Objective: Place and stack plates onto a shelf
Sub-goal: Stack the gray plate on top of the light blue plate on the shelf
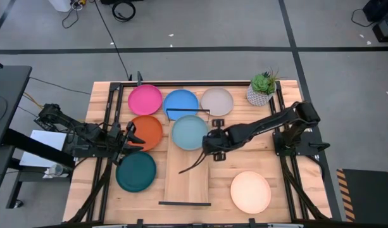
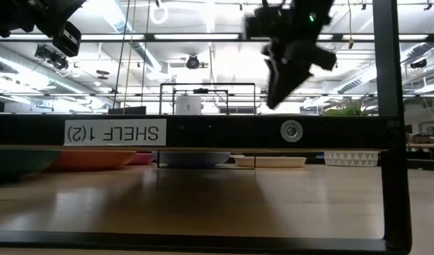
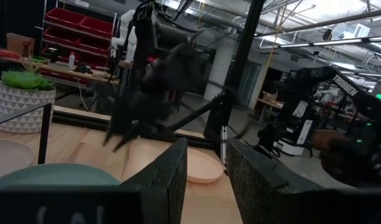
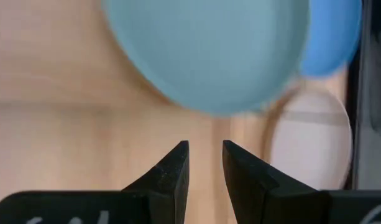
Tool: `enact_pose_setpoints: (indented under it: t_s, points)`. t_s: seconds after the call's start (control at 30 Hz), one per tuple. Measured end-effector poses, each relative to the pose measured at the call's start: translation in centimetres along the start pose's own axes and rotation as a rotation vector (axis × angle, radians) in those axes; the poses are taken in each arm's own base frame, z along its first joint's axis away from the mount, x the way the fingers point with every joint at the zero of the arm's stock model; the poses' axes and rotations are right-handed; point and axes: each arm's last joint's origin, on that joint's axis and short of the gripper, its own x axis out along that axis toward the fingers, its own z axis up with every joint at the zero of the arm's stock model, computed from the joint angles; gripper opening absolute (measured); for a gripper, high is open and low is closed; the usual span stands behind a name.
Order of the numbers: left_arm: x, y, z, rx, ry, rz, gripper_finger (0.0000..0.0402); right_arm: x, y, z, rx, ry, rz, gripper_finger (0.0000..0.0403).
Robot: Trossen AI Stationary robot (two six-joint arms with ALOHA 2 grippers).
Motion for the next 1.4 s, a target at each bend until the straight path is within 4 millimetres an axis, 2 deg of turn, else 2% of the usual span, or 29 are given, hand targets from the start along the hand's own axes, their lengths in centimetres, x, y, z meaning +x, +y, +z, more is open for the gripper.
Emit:
enact_pose_setpoints:
  t_s: [0.2, 0.37, 0.67, 0.87, 1.03, 1.23, 1.4]
  points:
    - [0.0, 0.0, 0.0, 0.001, 0.002, 0.0, 0.0118, 2.4, -1.2, -4.0, 0.063, -0.011, -0.028, 0.0103]
    - [0.0, 0.0, 0.0, 0.003, 0.002, 0.001, 0.0118, 3.9, -3.4, -7.1, 0.123, -0.075, -0.038, 0.0103]
    - [0.0, 0.0, 0.0, 0.012, 0.0, 0.0, 0.0118, 7.4, -8.2, -10.4, 0.17, -0.088, 0.039, 0.012]
    - [0.0, 0.0, 0.0, 0.011, 0.0, 0.0, 0.0118, 8.7, -11.6, -11.7, 0.211, -0.111, 0.084, 0.0174]
    - [0.0, 0.0, 0.0, 0.011, 0.0, 0.0, 0.0118, 9.1, -13.0, -12.3, 0.203, -0.138, 0.099, 0.0214]
    - [0.0, 0.0, 0.0, 0.011, 0.0, 0.0, 0.0118, 9.6, -13.2, -12.4, 0.209, -0.133, 0.101, 0.0208]
    - [0.0, 0.0, 0.0, 0.008, -0.003, 0.002, 0.0118, 11.5, -12.7, -12.4, 0.196, -0.087, 0.125, 0.0189]
